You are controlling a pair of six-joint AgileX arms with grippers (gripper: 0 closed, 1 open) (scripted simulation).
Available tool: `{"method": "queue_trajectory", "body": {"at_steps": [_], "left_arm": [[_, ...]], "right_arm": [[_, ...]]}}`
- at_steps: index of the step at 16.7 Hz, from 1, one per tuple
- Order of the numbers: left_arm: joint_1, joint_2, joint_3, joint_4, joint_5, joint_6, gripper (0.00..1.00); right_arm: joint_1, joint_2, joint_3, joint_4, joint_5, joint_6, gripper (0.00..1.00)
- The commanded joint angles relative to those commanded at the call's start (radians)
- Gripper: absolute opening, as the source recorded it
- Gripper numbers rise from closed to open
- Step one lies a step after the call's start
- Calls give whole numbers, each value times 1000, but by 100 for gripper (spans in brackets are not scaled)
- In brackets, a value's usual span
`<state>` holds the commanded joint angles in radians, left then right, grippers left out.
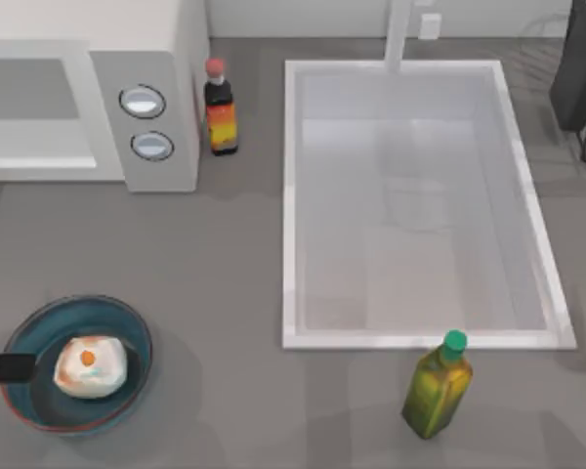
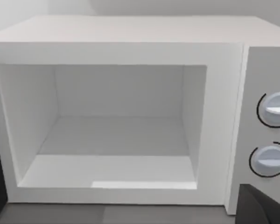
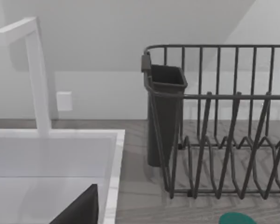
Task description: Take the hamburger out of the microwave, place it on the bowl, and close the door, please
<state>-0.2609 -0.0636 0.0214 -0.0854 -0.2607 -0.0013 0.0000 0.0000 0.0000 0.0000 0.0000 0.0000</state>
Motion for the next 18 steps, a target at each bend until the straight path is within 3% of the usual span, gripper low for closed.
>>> {"method": "queue_trajectory", "body": {"at_steps": [5,13,18], "left_arm": [[-13,18,0,13,-13,0,0],[-307,230,44,183,-307,2,0],[-323,244,43,196,-323,1,0]], "right_arm": [[0,0,0,0,0,0,100],[0,0,0,0,0,0,100],[0,0,0,0,0,0,100]]}}
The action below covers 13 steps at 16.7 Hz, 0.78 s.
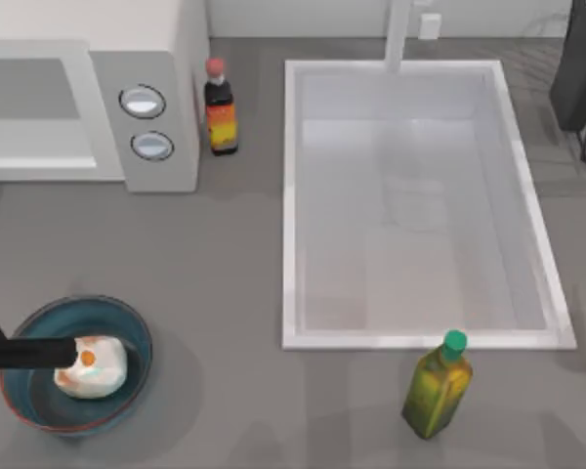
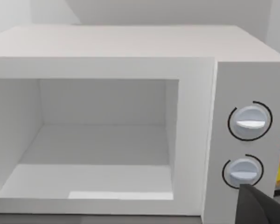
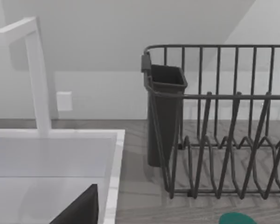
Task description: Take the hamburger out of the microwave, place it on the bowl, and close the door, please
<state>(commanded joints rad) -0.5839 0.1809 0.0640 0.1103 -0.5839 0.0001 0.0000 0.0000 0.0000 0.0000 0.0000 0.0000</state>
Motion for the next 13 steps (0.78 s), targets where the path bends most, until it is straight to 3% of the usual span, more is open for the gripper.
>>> {"method": "queue_trajectory", "body": {"at_steps": [4,10,13], "left_arm": [[38,-65,12,-74,38,-1,0],[179,-262,45,-311,179,-3,0],[194,-279,47,-328,194,-3,0]], "right_arm": [[0,0,0,0,0,0,100],[0,0,0,0,0,0,100],[0,0,0,0,0,0,100]]}}
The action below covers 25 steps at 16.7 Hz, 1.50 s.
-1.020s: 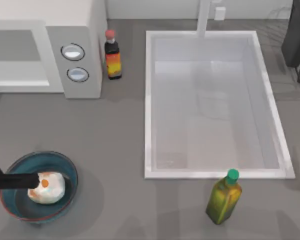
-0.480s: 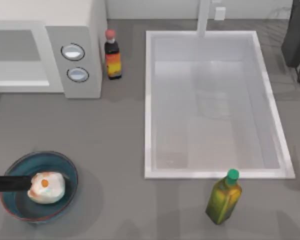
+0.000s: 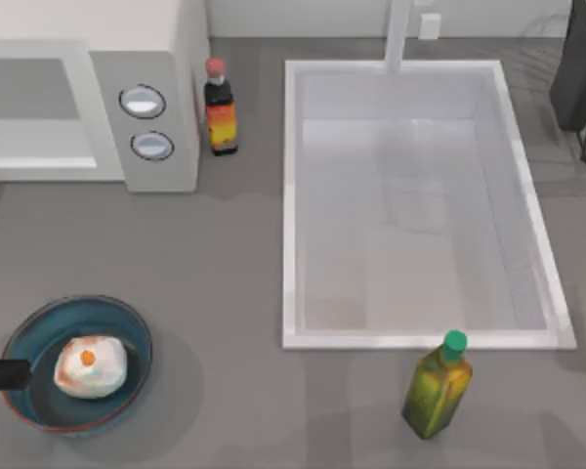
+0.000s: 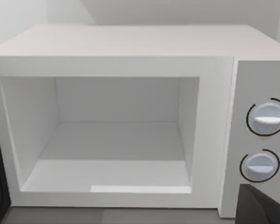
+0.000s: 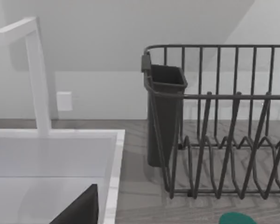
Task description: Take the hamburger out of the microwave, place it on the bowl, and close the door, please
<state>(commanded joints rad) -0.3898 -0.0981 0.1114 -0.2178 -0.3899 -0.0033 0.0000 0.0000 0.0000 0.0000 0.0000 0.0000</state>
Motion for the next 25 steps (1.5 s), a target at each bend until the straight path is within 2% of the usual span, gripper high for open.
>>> {"method": "queue_trajectory", "body": {"at_steps": [4,8,12,16,19,22,25], "left_arm": [[7,14,7,-2,4,10,0],[152,161,142,-61,101,134,0],[454,475,380,-163,276,335,0],[818,895,657,-284,494,550,0],[1052,1204,855,-371,662,690,0],[1223,1468,1029,-445,816,799,0],[1342,1675,1164,-501,944,874,0]], "right_arm": [[0,0,0,0,0,0,100],[0,0,0,0,0,0,100],[0,0,0,0,0,0,100],[0,0,0,0,0,0,100],[0,0,0,0,0,0,100],[0,0,0,0,0,0,100],[0,0,0,0,0,0,100]]}}
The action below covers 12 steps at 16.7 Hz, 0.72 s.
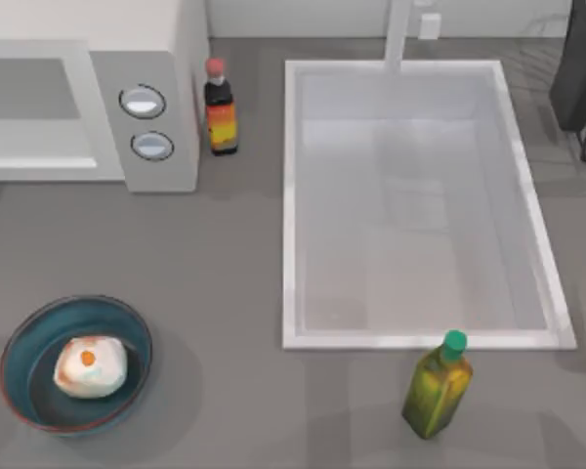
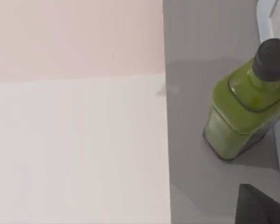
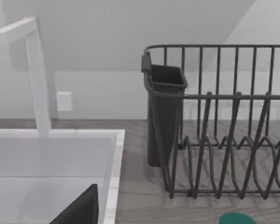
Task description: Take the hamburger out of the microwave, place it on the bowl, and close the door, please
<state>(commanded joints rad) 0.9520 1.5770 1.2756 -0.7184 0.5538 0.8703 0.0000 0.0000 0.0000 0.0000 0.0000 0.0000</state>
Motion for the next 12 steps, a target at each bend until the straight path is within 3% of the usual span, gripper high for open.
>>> {"method": "queue_trajectory", "body": {"at_steps": [5,12], "left_arm": [[97,182,120,-47,116,55,0],[96,190,107,-30,116,56,0]], "right_arm": [[0,0,0,0,0,0,100],[0,0,0,0,0,0,100]]}}
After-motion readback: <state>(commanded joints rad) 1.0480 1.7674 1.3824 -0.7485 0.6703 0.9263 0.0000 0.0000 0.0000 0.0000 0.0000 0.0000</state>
